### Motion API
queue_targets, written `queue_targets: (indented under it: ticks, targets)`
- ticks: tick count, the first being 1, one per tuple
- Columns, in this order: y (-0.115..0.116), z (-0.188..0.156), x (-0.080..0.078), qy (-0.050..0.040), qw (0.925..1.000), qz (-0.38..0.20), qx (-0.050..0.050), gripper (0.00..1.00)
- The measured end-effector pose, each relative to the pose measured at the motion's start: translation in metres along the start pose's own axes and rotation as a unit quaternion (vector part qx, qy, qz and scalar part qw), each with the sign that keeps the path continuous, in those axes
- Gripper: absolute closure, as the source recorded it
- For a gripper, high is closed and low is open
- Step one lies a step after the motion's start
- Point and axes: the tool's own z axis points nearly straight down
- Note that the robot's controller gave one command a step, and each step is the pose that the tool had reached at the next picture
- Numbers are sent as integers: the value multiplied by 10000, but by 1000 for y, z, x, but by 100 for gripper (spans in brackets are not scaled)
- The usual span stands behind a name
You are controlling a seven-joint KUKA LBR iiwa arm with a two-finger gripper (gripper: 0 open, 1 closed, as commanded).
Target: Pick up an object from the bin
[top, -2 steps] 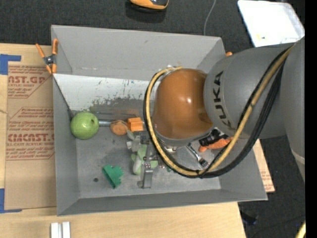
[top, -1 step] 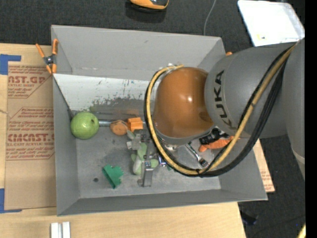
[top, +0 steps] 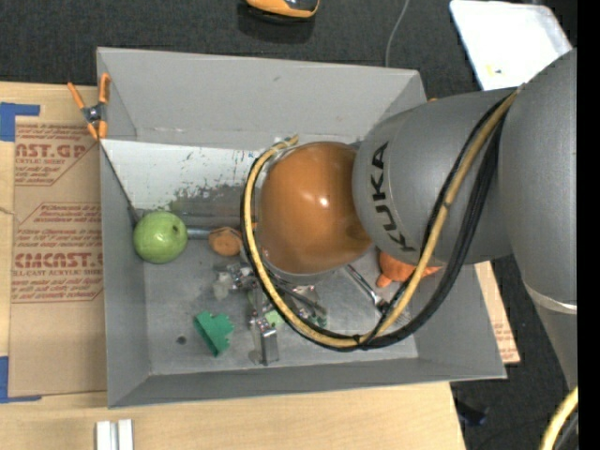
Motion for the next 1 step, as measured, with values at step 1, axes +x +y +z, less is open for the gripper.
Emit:
queue_targets:
  ticks: [1]
  targets:
    - [3,18,-8,-3,9993,-366,-2,0]
